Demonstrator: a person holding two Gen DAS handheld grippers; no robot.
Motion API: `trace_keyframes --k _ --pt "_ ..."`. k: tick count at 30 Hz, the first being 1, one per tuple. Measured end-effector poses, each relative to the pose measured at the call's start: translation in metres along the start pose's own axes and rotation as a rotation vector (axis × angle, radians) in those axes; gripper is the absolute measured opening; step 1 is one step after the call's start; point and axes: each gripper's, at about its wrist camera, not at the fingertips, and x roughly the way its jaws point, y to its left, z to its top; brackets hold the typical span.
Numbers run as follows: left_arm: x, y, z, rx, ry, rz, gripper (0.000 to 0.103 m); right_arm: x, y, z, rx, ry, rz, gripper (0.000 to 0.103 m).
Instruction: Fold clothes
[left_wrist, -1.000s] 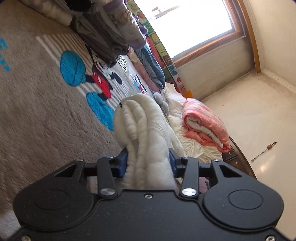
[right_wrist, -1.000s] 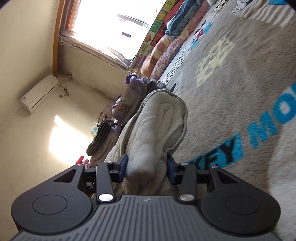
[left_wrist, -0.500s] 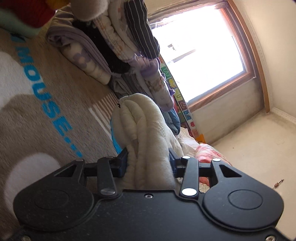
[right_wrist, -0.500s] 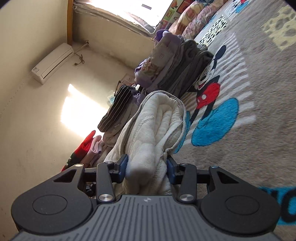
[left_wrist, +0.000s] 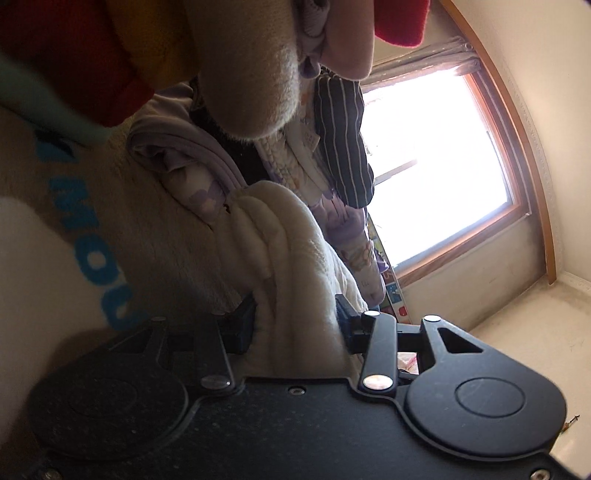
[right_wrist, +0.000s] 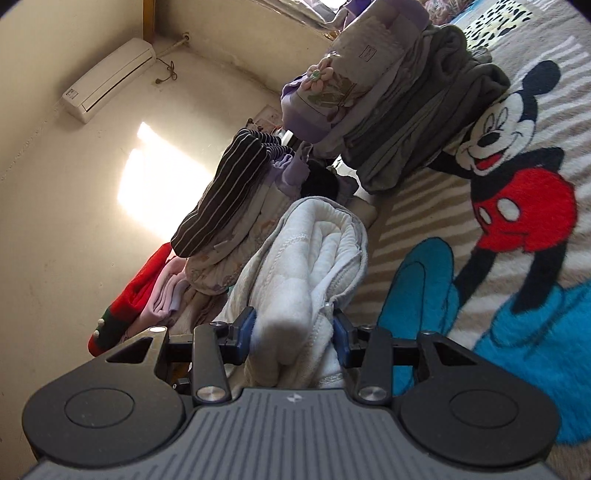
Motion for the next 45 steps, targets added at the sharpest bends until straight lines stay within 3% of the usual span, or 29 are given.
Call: trace_keyframes --k 2,4,6,7,8,13,14,16,19,24,25,27,31,33,41,43,45 --pt "0.007 -0.003 -0.002 0.02 -0.013 0.027 0.041 0.011 -0.003 0.01 0.006 -0.015 0.013 0.044" --pt "0.028 0.003 -0.008 0.045 0.009 0.141 0.042 0.022 -0.009 0.02 0.016 -0.033 0.009 0.044" --pt "0.038 0.013 -0.014 0.041 0.016 0.223 0.043 0.039 -0.028 0.022 0.029 -0.01 -0.125 0.049" --pt "0.038 0.012 -0.015 0.044 0.015 0.235 0.042 0.048 -0.039 0.019 0.024 0.024 -0.186 0.041" --pt "0.039 0.01 -0.016 0.049 0.015 0.239 0.042 0.054 -0.047 0.017 0.023 0.049 -0.227 0.042" --pt "0.037 0.004 -0.017 0.087 0.012 0.26 0.05 0.051 -0.045 0.02 0.053 0.056 -0.209 0.042" --pt "0.035 0.003 -0.017 0.098 0.008 0.264 0.053 0.049 -0.043 0.021 0.058 0.053 -0.208 0.046" --pt "0.032 -0.002 -0.019 0.136 -0.005 0.276 0.068 0.045 -0.037 0.019 0.064 0.035 -0.211 0.054" --pt "0.028 -0.012 -0.027 0.232 -0.024 0.315 0.075 0.03 -0.028 0.015 0.079 0.001 -0.223 0.064" --pt "0.01 -0.028 -0.046 0.304 -0.076 0.373 0.089 -0.016 -0.016 0.002 0.055 -0.015 -0.266 0.088" --pt "0.004 -0.026 -0.05 0.267 -0.072 0.39 0.094 -0.027 -0.014 -0.002 0.052 -0.013 -0.277 0.09" --pt "-0.006 -0.023 -0.059 0.207 -0.056 0.4 0.095 -0.052 -0.015 -0.011 0.053 -0.011 -0.297 0.09" --pt "-0.018 -0.038 -0.083 0.281 0.001 0.42 0.097 -0.111 -0.015 -0.039 0.03 -0.016 -0.335 0.09" --pt "-0.02 -0.047 -0.096 0.319 0.049 0.41 0.102 -0.144 -0.012 -0.058 0.009 -0.028 -0.358 0.09" --pt "-0.007 -0.085 -0.158 0.506 0.221 0.448 0.103 -0.266 -0.004 -0.126 0.055 -0.177 -0.459 0.09" --pt "-0.002 -0.099 -0.18 0.626 0.299 0.511 0.103 -0.283 -0.001 -0.135 0.052 -0.19 -0.492 0.09" --pt "0.003 -0.114 -0.203 0.761 0.383 0.579 0.103 -0.293 0.006 -0.142 0.039 -0.195 -0.535 0.099"
